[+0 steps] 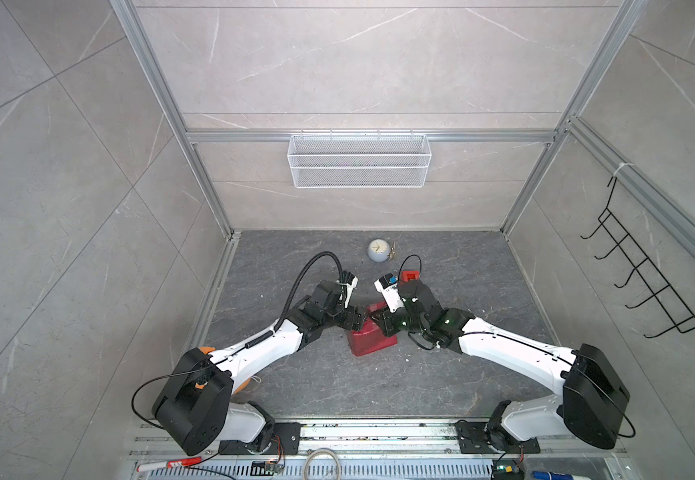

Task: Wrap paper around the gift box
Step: 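Lower the wrapped box flat onto the table with both grippers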

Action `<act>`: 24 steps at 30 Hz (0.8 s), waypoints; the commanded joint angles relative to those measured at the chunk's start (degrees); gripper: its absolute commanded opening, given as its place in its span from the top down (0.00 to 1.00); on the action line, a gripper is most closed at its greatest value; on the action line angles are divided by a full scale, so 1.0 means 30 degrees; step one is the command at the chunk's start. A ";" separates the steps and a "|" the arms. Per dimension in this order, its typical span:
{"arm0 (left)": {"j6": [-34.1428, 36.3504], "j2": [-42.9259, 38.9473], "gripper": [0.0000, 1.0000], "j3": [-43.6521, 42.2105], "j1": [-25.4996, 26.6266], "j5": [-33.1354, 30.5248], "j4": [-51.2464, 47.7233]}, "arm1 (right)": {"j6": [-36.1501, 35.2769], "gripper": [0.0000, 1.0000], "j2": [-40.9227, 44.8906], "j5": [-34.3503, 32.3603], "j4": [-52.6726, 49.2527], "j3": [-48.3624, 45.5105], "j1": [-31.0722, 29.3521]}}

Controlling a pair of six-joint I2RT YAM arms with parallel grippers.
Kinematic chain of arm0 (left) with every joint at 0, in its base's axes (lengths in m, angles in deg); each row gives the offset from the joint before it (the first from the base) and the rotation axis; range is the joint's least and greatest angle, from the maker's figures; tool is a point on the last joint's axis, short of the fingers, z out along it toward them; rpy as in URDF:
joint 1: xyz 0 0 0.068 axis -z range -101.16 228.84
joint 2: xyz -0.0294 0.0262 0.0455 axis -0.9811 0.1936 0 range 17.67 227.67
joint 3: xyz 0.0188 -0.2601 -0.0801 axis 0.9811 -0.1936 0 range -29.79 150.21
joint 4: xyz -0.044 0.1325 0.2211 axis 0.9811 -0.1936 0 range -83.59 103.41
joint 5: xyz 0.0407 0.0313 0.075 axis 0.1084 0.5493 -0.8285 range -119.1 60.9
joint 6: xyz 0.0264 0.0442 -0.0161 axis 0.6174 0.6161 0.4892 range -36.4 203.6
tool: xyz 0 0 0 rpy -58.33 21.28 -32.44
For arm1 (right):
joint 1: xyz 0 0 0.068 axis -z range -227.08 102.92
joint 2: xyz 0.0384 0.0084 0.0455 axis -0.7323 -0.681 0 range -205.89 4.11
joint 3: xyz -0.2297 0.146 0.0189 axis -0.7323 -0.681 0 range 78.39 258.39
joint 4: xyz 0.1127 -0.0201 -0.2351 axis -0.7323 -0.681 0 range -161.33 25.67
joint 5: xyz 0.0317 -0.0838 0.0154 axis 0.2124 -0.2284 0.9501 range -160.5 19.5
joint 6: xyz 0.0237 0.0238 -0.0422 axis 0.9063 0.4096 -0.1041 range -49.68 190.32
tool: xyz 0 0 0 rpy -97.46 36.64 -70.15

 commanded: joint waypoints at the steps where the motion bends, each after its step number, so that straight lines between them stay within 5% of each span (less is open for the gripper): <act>1: 0.0910 0.0085 0.21 -0.0286 0.0091 0.0169 -0.2161 | 0.0521 0.84 -0.0540 0.0137 0.0449 0.0288 0.0280; 24: 0.0824 -0.0169 0.21 0.0108 0.0065 0.0316 -0.2370 | 0.0865 0.88 -0.1954 0.0219 -0.0284 0.1967 0.2731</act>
